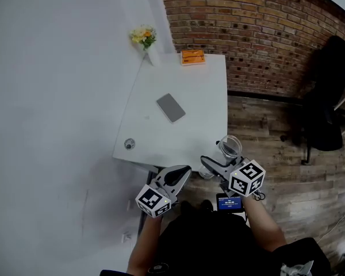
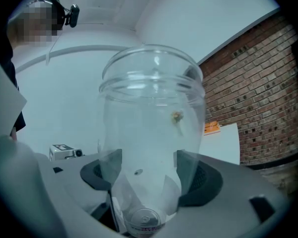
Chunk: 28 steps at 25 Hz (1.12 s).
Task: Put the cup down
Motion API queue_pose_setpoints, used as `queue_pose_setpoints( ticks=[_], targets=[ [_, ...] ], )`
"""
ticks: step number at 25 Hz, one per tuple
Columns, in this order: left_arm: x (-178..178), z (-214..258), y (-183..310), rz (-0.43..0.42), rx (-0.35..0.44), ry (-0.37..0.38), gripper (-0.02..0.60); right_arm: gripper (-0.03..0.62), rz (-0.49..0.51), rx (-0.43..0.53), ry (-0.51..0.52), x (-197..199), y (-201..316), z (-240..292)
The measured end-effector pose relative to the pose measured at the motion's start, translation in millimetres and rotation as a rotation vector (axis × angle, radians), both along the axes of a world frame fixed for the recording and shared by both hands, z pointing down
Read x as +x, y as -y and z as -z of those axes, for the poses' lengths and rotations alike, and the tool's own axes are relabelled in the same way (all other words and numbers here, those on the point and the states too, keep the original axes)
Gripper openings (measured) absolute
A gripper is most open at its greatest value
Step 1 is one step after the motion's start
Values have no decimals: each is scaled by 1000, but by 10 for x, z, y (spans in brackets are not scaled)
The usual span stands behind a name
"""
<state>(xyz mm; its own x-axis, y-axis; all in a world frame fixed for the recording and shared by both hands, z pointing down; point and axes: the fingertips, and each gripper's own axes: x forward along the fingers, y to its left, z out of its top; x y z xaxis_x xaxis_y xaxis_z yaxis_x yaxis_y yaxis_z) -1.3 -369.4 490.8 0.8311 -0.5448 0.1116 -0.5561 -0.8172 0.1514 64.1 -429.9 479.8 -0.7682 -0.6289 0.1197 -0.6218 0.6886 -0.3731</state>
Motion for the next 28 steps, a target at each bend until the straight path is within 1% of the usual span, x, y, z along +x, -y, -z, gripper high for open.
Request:
queue_pose_setpoints(
  ticks=[2, 5, 22, 28],
  targets=[
    [-47, 18, 73, 3, -2, -17, 9, 354, 0, 18, 0, -42, 41, 41],
    [-147, -19, 128, 7, -14, -22, 9, 354, 2, 30, 6, -118, 85, 57],
    [-241, 20, 159, 23, -23, -22, 9, 354, 59, 20, 10, -306, 120, 93],
    [-273, 21, 176, 42, -29, -20, 9, 354, 87, 3, 2, -337, 124, 6]
  ],
)
